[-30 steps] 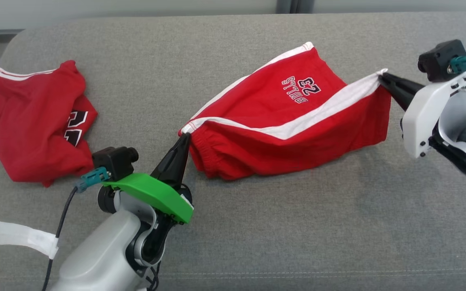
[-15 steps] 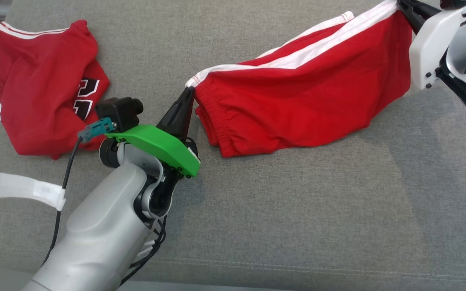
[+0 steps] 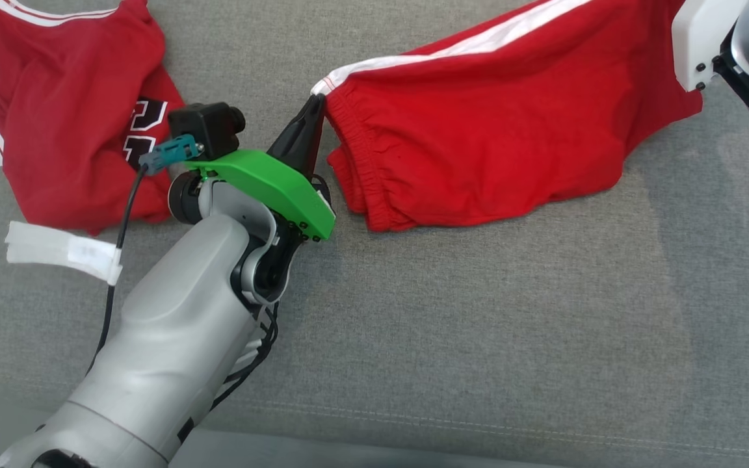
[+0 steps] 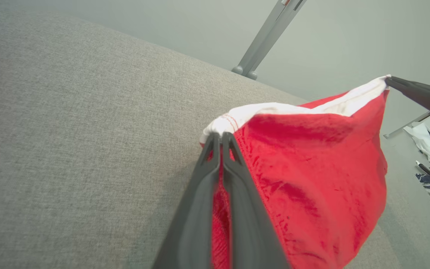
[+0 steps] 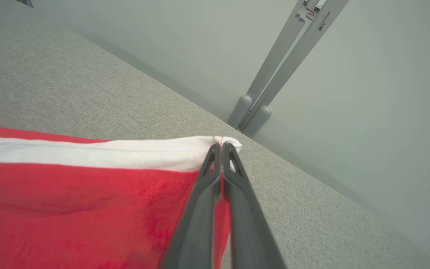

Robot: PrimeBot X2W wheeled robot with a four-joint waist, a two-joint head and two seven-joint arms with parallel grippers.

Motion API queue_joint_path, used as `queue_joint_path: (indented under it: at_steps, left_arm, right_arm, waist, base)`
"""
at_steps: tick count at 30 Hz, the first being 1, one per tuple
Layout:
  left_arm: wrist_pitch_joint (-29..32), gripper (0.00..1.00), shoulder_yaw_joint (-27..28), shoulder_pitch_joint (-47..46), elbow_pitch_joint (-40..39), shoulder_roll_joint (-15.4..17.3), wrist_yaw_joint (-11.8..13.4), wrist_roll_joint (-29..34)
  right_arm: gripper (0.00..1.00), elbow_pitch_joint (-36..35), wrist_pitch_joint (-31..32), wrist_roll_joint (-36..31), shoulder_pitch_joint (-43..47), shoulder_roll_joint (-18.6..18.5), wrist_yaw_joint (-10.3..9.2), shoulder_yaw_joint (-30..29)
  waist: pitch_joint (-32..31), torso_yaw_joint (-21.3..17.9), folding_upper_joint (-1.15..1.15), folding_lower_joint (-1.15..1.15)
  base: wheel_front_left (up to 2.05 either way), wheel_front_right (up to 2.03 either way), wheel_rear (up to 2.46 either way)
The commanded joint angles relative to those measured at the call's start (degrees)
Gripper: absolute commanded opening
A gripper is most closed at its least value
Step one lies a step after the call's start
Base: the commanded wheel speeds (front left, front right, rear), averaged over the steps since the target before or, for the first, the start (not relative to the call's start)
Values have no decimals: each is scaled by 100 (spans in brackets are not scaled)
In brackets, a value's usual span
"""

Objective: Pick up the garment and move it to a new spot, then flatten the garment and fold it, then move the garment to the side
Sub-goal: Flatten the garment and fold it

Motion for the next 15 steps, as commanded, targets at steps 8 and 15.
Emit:
queue_joint_path:
  at_steps: [8, 15]
  left_arm:
    - [-73, 100, -21, -496, 476, -189, -44, 172]
    - [-311, 100, 169, -576, 636, -221, -87, 196]
  right_arm:
    - [100, 707, -413, 110, -347, 239, -8, 75]
    - [100, 1054, -732, 300, -352, 384, -8, 18]
  waist:
    - [266, 141, 0, 0]
    - [264, 142, 0, 0]
  base:
    - [0, 0, 0]
    - [0, 0, 0]
